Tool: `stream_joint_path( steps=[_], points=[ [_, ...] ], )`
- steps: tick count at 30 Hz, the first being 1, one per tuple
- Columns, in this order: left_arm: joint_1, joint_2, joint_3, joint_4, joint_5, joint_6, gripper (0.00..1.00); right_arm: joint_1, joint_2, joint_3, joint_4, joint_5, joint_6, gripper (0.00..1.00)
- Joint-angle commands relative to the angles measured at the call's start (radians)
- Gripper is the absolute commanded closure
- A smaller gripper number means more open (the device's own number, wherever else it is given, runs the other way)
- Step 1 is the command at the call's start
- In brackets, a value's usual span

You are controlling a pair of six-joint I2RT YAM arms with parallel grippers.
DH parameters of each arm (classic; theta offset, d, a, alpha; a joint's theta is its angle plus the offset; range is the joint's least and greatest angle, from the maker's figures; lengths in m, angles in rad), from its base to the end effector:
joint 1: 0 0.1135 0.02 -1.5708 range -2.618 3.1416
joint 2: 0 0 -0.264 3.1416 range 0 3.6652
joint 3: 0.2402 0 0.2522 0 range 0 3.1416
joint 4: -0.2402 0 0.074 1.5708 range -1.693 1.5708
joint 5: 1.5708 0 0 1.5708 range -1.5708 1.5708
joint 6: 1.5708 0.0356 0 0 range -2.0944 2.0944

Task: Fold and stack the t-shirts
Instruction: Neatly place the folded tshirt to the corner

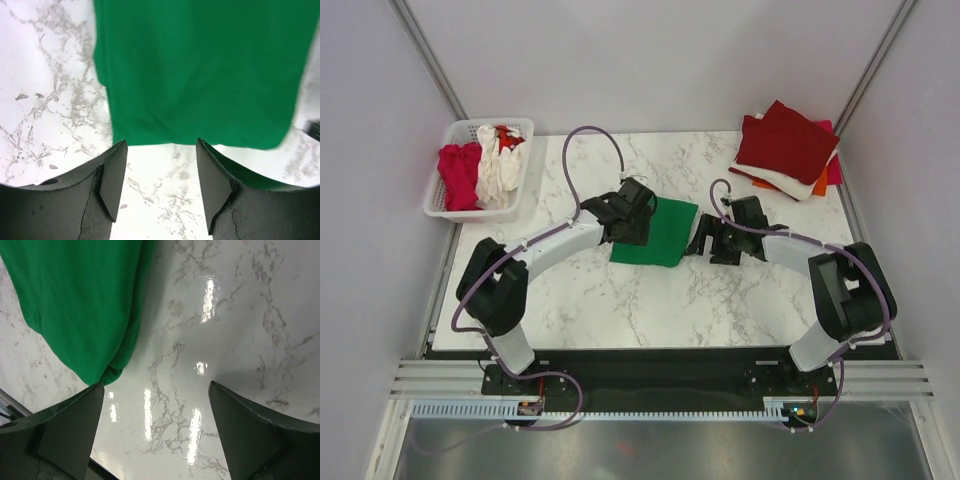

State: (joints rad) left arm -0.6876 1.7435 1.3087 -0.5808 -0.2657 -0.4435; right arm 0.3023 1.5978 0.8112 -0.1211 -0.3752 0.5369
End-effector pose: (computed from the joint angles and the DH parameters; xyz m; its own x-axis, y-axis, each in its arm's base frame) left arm 0.2918 -0.2276 0.2327 -0.8101 0.1295 -0.5719 0.1748 0.9843 -0.0246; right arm 0.2907 0.1043 0.1619 -0.8983 0.2184 -0.3812 -0.0383 0.8256 0.5630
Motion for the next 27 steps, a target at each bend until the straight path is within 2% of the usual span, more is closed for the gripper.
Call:
stream_joint_path(
  steps=[1,6,11,16,25,26,27],
  points=[
    [-0.059,-0.038,0.02,0.002,-0.076,0.058,0.35,-0.014,0.062,0.051,0.02,0.01,0.032,0.04],
    [-0.058,-0.097,-0.049,0.002,-0.04,0.031,0.36,-0.022,0.162,0.071,0.107,-0.019,0.096,0.04],
    [-0.056,-0.14,-0.066,-0.008,-0.035,0.057,0.36,-0.003,0.258,0.074,0.225,-0.1,0.234,0.14],
    [-0.047,-0.258,-0.097,-0.047,-0.007,0.06,0.35,0.058,0.264,0.049,0.241,-0.1,0.276,0.22],
    [-0.024,-0.456,-0.167,-0.131,-0.006,0.058,0.33,0.106,0.235,-0.035,0.259,-0.107,0.308,0.25],
    [-0.023,-0.466,-0.189,-0.131,-0.006,0.058,0.33,0.107,0.24,-0.035,0.259,-0.106,0.308,0.27],
    [-0.023,-0.481,-0.198,-0.131,-0.006,0.058,0.33,0.109,0.246,-0.035,0.268,-0.111,0.31,0.34]
  ],
)
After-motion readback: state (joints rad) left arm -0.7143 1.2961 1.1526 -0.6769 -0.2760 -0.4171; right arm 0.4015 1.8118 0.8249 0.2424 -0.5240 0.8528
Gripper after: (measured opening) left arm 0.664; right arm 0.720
